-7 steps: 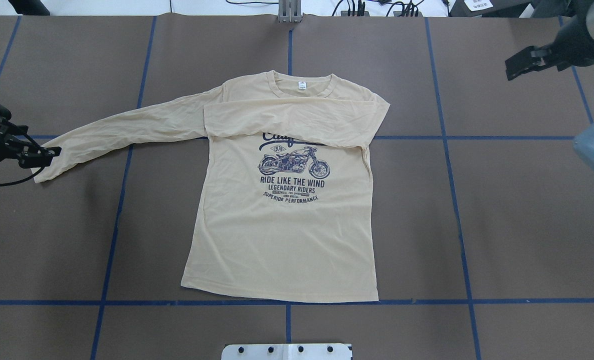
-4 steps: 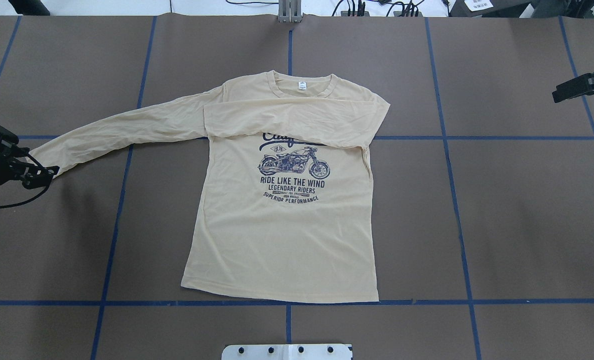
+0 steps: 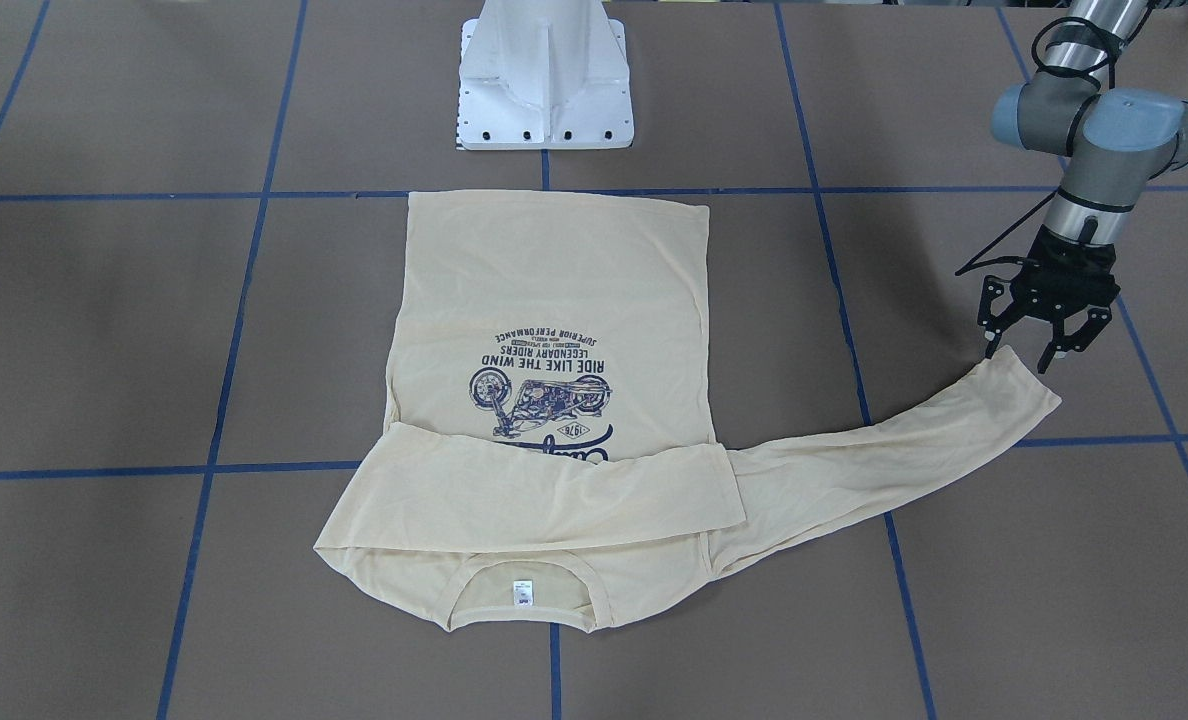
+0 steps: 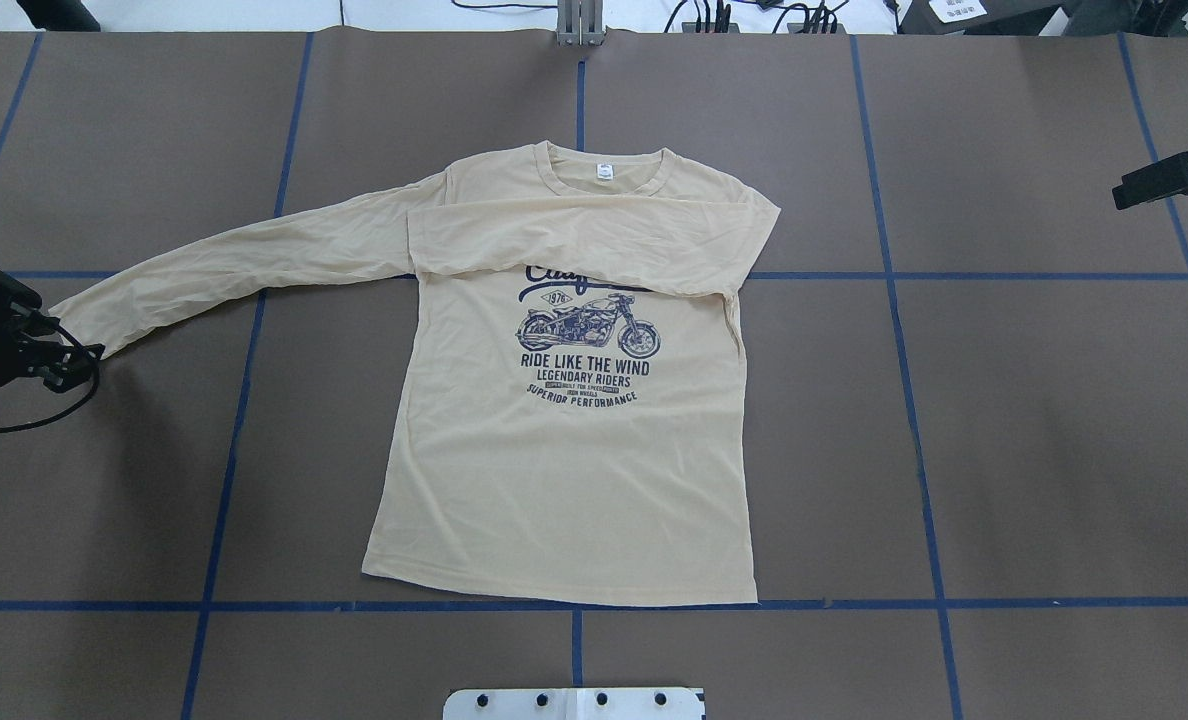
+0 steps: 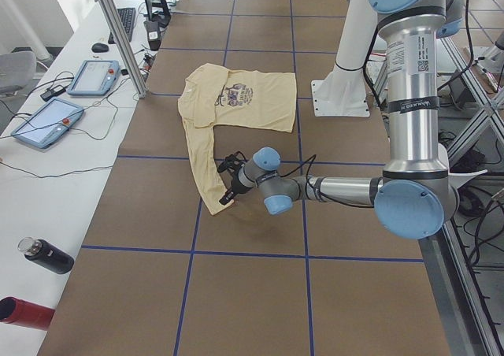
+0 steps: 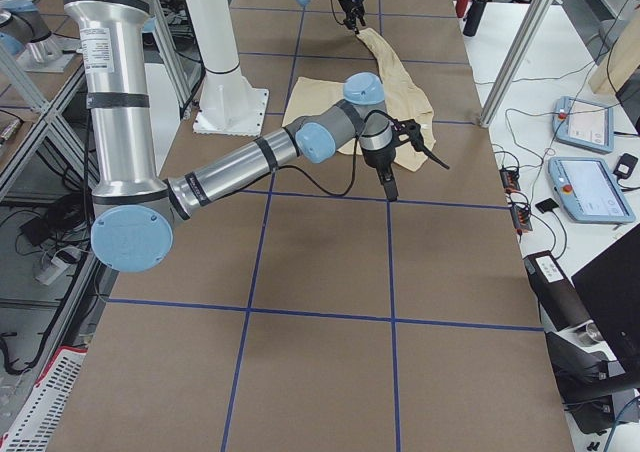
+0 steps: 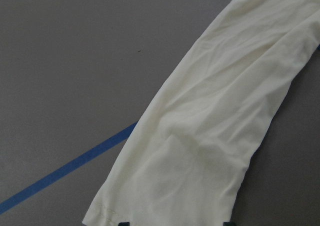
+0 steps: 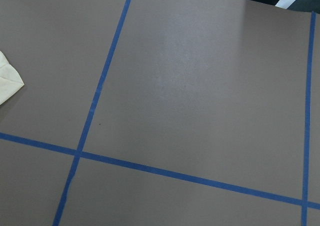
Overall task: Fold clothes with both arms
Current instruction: 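Release sleeve, withdraw right gripper while left gripper grasps the other cuff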
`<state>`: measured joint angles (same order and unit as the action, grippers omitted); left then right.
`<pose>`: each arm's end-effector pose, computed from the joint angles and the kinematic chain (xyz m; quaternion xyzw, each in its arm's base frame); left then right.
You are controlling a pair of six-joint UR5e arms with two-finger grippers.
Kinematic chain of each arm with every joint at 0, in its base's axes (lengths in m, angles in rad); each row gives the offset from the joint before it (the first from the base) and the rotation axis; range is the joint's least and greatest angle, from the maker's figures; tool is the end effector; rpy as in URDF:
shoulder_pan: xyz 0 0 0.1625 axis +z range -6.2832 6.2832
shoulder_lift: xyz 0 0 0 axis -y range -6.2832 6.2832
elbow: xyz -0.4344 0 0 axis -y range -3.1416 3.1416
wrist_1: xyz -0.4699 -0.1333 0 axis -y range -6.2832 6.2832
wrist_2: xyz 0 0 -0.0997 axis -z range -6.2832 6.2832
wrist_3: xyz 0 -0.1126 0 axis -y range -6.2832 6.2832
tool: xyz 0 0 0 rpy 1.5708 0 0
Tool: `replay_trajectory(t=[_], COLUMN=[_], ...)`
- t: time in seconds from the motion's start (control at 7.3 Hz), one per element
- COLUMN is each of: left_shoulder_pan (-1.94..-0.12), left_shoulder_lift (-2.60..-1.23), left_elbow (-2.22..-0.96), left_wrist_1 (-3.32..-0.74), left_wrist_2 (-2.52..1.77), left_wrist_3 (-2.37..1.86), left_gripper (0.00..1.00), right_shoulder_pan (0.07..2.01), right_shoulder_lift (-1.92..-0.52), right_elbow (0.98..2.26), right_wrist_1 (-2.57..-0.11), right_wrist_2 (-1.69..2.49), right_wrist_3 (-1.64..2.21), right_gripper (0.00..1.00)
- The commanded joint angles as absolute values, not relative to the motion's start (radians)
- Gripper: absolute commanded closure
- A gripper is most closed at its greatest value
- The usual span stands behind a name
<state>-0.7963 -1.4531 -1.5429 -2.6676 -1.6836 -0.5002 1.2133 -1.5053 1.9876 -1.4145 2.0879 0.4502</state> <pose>0.3074 -0.4867 0.6459 0.3376 0.3123 0.1469 0.8757 -0.1313 -0.5734 0.3972 0.1837 -0.3425 -0.0376 0.9206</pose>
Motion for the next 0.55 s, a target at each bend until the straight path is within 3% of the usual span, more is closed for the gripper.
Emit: replay_trajectory(t=[0.0,0.27,0.41], left_shoulder_pan=[-0.779,-0.773,-0.773], left_shoulder_lift=[-1.434,-1.434,-1.434], left_elbow=[-1.540,-1.540,-1.540], left_wrist_1=[-2.669,-2.671,-2.674], left_wrist_2=[-1.684,-1.692,-1.693], left_wrist_3=[-0.500,-0.500,-0.502], left_gripper=[0.41,0.50,0.79], right_shoulder_pan=[1.213,1.213,1.213], right_shoulder_lift=[-1.505,-1.503,-1.500], right_elbow=[1.987,1.985,1.985], right_wrist_1=[-1.414,-1.414,-1.414], right_wrist_2=[2.088,2.089,2.089], right_wrist_3=[0.451,0.453,0.454], right_gripper=[0.00,0.00,0.00])
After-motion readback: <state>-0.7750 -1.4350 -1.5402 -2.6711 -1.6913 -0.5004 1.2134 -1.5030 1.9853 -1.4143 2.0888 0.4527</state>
